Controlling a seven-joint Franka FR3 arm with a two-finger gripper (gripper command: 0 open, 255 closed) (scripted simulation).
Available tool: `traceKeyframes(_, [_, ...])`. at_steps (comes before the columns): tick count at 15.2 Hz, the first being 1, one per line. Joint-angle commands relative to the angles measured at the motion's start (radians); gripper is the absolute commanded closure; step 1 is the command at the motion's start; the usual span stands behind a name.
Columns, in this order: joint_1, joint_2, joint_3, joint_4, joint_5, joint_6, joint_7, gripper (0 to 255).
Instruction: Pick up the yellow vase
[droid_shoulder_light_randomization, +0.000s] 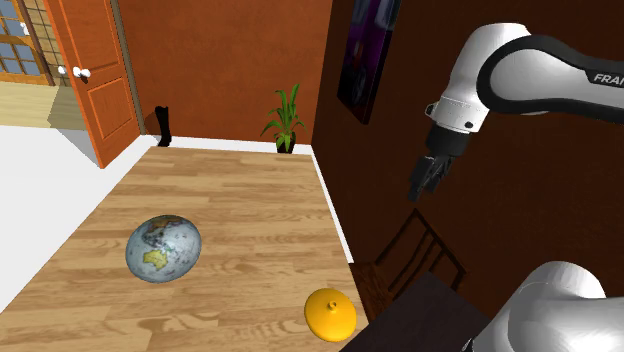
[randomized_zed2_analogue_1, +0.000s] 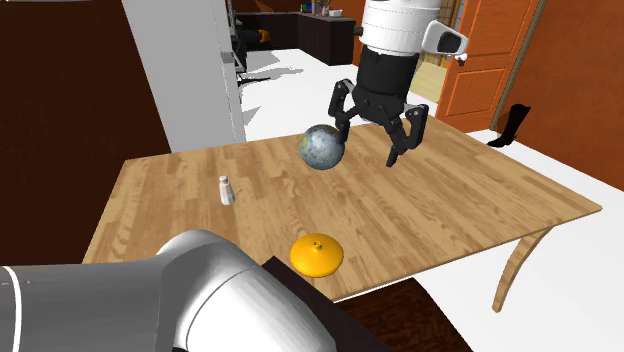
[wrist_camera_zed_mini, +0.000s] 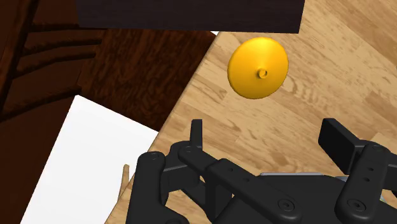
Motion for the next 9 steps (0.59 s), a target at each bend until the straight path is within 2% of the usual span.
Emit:
traceKeyframes(1, [0.000, 0.000, 0.000, 0.000, 0.000, 0.000, 0.000, 0])
traceKeyframes(9, [0.048, 0.120, 0.104, -0.153, 0.040, 0.241, 0.047, 0])
